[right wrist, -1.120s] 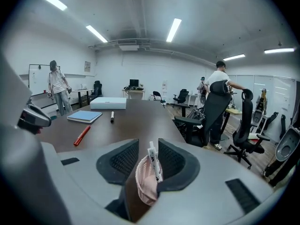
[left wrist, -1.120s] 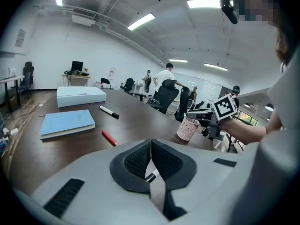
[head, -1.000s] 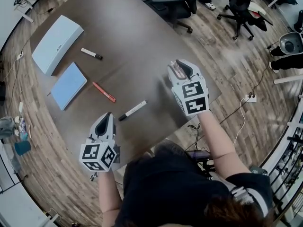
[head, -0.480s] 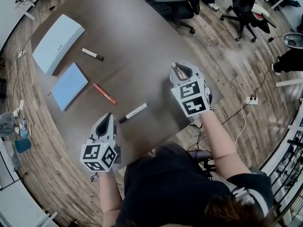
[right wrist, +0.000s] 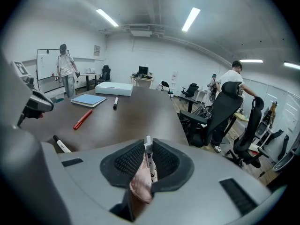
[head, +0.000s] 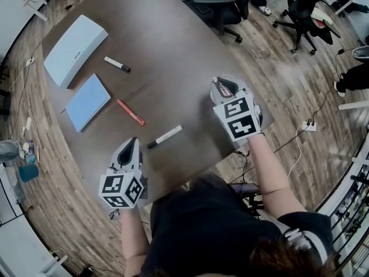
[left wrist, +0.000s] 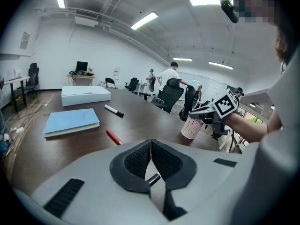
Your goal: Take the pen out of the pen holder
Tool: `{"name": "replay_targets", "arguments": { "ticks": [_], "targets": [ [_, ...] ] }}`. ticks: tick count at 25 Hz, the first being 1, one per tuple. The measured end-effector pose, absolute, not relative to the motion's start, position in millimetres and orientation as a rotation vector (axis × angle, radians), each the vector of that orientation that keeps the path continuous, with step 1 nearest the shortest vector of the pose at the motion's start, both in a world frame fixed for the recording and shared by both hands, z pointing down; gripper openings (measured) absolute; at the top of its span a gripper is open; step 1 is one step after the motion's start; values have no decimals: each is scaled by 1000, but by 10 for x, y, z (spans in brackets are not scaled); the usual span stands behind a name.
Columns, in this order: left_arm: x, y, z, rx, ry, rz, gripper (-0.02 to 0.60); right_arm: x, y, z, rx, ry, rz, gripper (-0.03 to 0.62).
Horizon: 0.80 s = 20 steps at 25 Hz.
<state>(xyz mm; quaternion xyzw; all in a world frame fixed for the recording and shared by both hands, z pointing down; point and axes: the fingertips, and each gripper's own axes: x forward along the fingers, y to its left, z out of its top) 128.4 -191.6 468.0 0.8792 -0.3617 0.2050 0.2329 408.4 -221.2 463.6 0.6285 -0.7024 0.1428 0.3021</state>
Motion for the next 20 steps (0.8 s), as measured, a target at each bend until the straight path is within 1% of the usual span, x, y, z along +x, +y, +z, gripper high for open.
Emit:
{"name": "replay_targets", "arguments": {
  "ticks": [6, 14, 20],
  "targets": [
    [1239, -1950, 4615, 2430, -1018, 534, 29, 4113, -2180, 4544, 1691, -1858, 337, 72],
    [1133, -1996, 4462, 2472, -1013, 483, 29, 4051, -2077, 4190, 1757, -1812, 231, 72],
    [829, -1987, 4282, 2490, -1039, 436, 29, 3812, -1988, 3836, 1789, -1772, 112, 72]
  ]
}}
